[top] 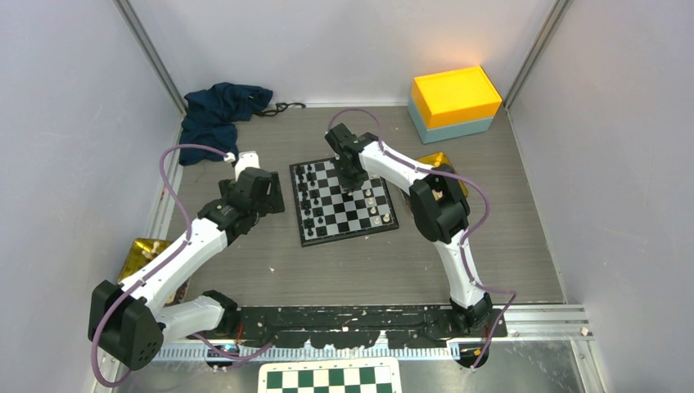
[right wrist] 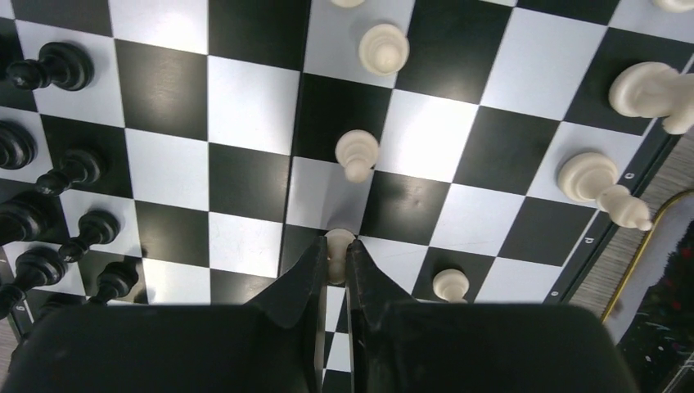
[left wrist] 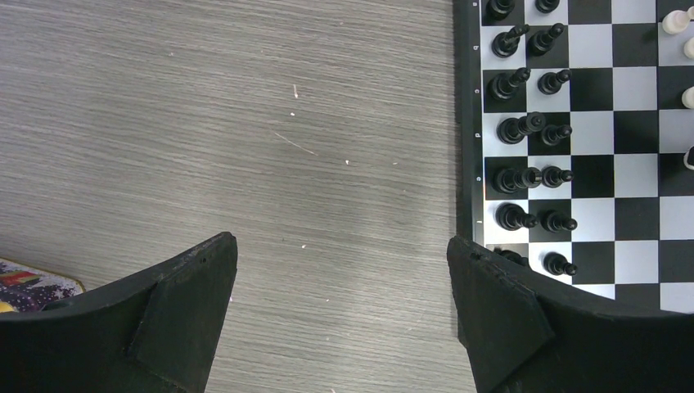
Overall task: Set up the chess pieces on the board
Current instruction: Pick up the chess piece from the chessboard, then place the chess piece on the chessboard.
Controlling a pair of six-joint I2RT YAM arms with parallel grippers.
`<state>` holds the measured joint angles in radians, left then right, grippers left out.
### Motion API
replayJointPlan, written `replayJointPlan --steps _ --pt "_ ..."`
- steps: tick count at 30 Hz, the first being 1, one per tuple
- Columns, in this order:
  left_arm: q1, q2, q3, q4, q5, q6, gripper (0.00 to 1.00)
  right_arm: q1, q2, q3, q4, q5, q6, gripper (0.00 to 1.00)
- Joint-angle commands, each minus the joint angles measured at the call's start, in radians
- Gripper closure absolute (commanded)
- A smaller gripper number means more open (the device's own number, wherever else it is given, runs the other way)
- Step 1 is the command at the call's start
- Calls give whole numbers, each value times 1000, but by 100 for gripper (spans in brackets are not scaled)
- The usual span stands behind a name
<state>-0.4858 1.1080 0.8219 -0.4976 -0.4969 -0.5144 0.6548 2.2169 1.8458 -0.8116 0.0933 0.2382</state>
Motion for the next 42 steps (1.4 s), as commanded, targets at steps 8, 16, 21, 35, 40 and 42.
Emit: replayJointPlan --steps 8,16,21,35,40,42 --pt "5 9 12 46 -22 13 0 -81 -48 54 8 34 -6 94" --pt "5 19 20 48 -23 17 0 -111 -38 56 8 23 -7 94" --pt "5 24 26 47 -25 21 0 -113 -30 51 9 15 -3 94" --pt "6 26 31 45 -20 21 0 -113 -43 6 12 14 11 94" --pt "5 24 30 44 -19 19 0 -113 -45 -5 15 12 14 94" --pt "6 24 28 44 -19 19 0 -114 -45 -7 17 12 16 94"
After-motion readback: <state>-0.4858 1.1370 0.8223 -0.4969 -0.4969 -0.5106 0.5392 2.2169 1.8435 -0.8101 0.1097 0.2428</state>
